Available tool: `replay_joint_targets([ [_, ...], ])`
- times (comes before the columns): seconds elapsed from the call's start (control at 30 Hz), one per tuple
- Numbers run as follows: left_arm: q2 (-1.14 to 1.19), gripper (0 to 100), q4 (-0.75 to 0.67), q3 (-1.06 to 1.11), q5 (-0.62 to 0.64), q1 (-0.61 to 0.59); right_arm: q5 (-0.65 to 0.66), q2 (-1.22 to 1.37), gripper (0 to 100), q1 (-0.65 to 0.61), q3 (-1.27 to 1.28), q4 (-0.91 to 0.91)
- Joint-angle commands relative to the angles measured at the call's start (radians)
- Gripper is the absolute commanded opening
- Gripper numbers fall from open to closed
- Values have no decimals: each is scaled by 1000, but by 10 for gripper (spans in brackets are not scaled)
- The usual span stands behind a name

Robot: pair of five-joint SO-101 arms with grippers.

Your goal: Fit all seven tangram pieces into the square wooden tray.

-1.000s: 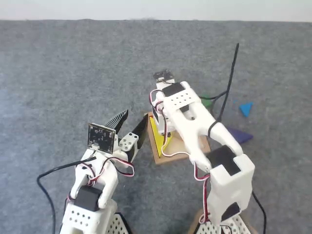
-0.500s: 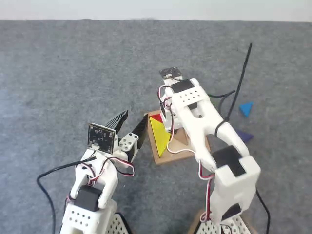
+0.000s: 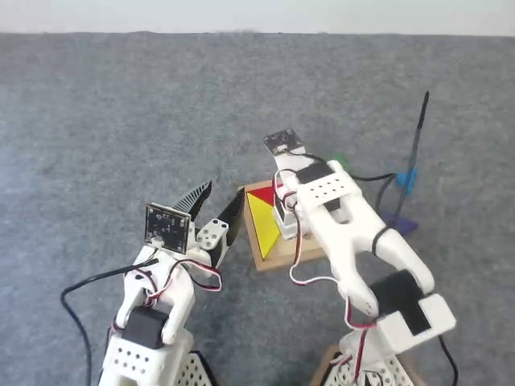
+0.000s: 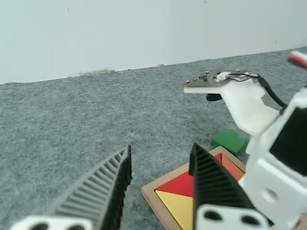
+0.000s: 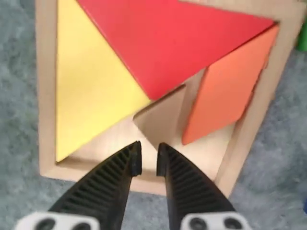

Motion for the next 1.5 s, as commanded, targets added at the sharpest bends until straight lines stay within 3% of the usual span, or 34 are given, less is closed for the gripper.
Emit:
replay_joint_targets([
  [0.0, -20, 195, 3, -8, -9, 0, 11, 101, 59, 12, -86, -16],
  [0.57, -20, 195, 3, -8, -9, 5, 15, 143, 58, 140, -238, -8],
  [0.83, -20, 195, 3, -8, -9, 5, 14, -251, 63, 151, -152, 33],
  [0.97, -20, 195, 3, -8, -9, 5, 32, -400, 64, 265, -91, 111],
  [1.13, -20, 195, 3, -8, -9, 6, 91, -317, 64, 446, -126, 151],
  [1.27, -20, 195, 5, -8, -9, 6, 170, -189, 118, 450, -216, 160],
  [1.47, -20, 195, 6, -8, -9, 5, 184, 61, 250, 433, -509, 254],
])
